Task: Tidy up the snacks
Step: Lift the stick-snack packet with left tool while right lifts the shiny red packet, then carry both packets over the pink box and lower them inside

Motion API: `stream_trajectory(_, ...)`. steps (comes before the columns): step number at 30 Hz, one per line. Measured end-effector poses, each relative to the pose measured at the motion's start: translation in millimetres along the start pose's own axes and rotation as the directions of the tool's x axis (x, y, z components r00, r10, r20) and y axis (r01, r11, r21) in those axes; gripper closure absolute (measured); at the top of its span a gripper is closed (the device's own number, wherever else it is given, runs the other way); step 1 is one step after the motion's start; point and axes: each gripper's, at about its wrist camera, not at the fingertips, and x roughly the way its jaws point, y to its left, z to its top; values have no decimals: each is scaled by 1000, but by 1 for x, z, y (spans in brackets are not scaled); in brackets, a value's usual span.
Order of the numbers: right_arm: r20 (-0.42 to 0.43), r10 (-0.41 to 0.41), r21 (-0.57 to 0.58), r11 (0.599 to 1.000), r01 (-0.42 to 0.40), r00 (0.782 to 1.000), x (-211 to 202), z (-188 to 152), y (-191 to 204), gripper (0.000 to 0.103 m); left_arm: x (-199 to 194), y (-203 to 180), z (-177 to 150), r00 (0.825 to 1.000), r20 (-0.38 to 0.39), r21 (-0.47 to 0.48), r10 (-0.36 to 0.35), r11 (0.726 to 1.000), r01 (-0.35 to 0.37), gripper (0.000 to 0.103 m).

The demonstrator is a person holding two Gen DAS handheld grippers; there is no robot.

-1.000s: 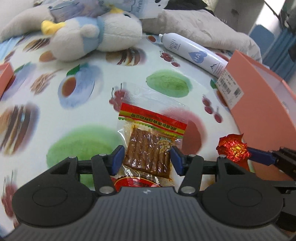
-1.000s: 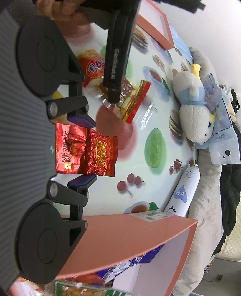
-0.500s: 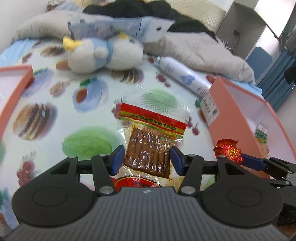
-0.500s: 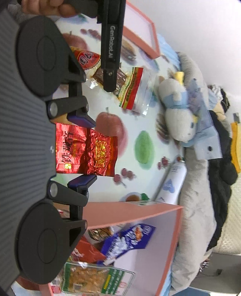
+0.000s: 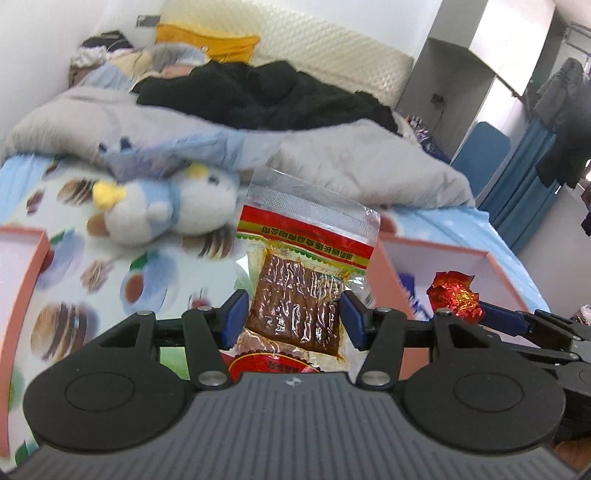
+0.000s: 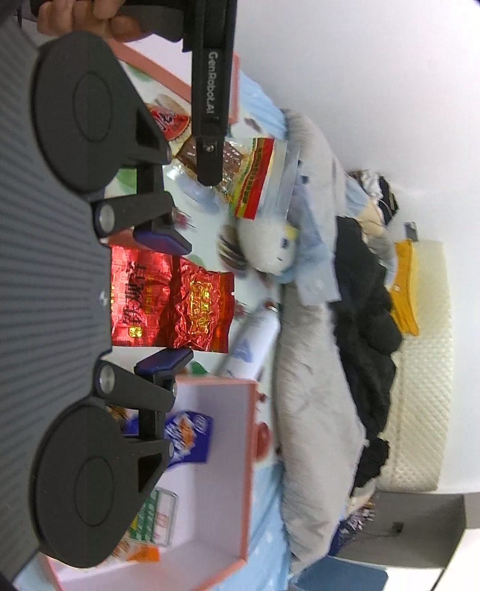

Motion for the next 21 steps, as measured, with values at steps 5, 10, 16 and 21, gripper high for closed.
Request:
stream_trajectory(5, 49, -25, 0, 1000, 25, 998, -12, 20, -16, 45, -6, -22, 24, 999, 38, 22, -30, 999, 29, 43)
stream_trajectory(10, 91, -56, 3, 998, 56, 994, -24, 35, -35, 45, -9, -47, 42, 996, 65, 48, -64, 997, 61, 43)
stream_trajectory(16, 129, -97, 15, 995, 96, 987, -37, 47, -59, 45, -6, -78, 54, 991, 76, 76, -109, 992, 104, 43)
stream_trajectory(21, 142, -131, 33, 991, 128, 981, -41, 45, -80, 45, -1, -107, 59, 986, 67, 112, -152, 983, 144, 43)
